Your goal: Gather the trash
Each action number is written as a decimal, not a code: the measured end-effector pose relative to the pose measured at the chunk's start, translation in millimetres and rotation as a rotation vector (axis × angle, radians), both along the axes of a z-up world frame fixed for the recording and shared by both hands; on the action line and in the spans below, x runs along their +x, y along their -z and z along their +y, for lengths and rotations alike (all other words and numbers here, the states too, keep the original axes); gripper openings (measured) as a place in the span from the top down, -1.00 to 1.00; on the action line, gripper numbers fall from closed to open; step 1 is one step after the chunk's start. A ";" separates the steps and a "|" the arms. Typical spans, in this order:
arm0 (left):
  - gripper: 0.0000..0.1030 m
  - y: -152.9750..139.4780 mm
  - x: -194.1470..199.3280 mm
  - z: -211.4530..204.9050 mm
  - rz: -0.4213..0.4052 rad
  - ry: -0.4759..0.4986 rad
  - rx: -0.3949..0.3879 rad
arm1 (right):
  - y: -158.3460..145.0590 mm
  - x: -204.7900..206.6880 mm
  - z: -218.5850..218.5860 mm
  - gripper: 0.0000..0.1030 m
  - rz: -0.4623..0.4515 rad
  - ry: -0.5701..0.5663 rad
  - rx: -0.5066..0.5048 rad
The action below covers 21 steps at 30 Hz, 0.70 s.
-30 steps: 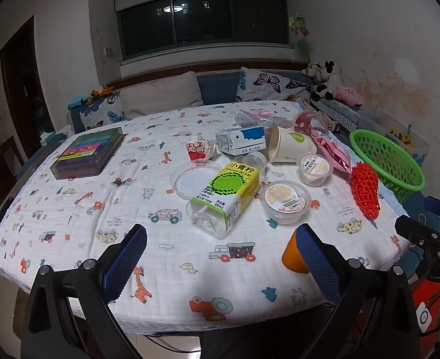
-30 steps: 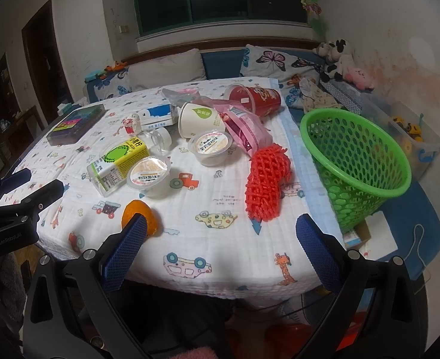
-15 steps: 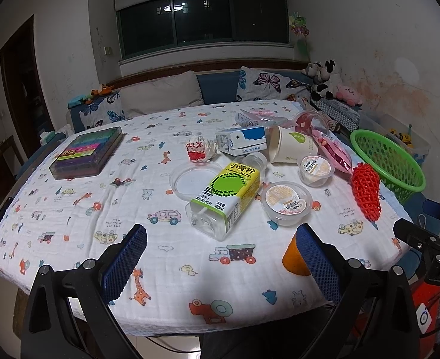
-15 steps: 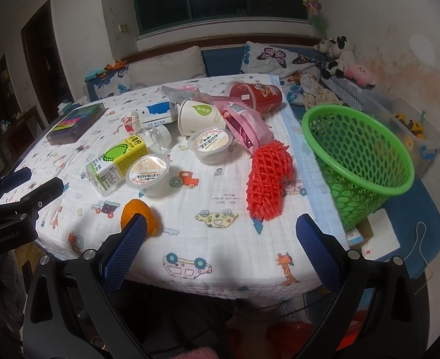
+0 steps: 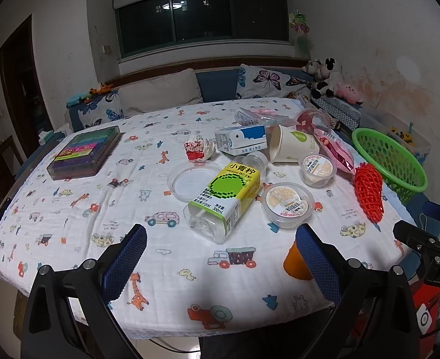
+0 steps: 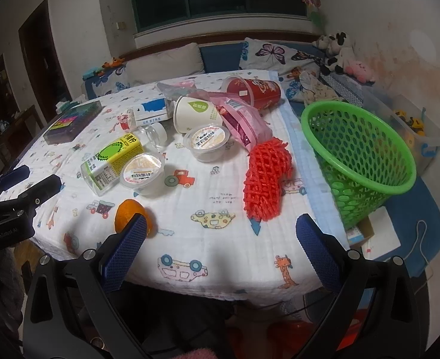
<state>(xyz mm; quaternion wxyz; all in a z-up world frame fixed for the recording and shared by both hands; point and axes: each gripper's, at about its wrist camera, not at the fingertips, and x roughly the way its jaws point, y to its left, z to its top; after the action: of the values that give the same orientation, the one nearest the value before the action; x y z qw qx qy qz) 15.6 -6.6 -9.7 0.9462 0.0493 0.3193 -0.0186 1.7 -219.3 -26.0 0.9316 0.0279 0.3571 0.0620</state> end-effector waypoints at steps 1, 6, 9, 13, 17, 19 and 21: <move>-0.88 0.6 1.5 -0.2 0.001 0.001 0.001 | 0.2 1.0 -0.4 -0.91 0.002 0.000 0.000; -0.88 1.3 8.1 0.7 0.008 0.000 0.000 | 0.6 5.6 -0.5 -0.91 0.005 -0.002 -0.001; -0.88 1.7 12.3 1.7 0.015 -0.004 0.002 | 1.7 9.7 -1.9 -0.91 0.008 -0.002 -0.001; -0.88 1.2 18.1 4.8 0.023 -0.009 0.003 | 3.3 15.9 -4.6 -0.91 0.014 -0.003 0.001; -0.88 1.7 24.5 8.2 0.030 -0.016 0.006 | 5.6 22.3 -8.2 -0.91 0.020 -0.001 -0.002; -0.88 1.6 27.4 11.0 0.033 -0.021 0.004 | 7.0 26.2 -10.6 -0.91 0.023 0.004 -0.002; -0.88 2.5 30.3 13.2 0.038 -0.026 0.005 | 8.9 30.8 -12.5 -0.91 0.029 0.006 -0.003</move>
<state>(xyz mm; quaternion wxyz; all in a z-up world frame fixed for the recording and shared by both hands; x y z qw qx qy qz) 45.9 6.6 -12.2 0.9399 0.0470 0.3381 -0.0065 32.4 -231.8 -34.9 0.9266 0.0286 0.3704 0.0582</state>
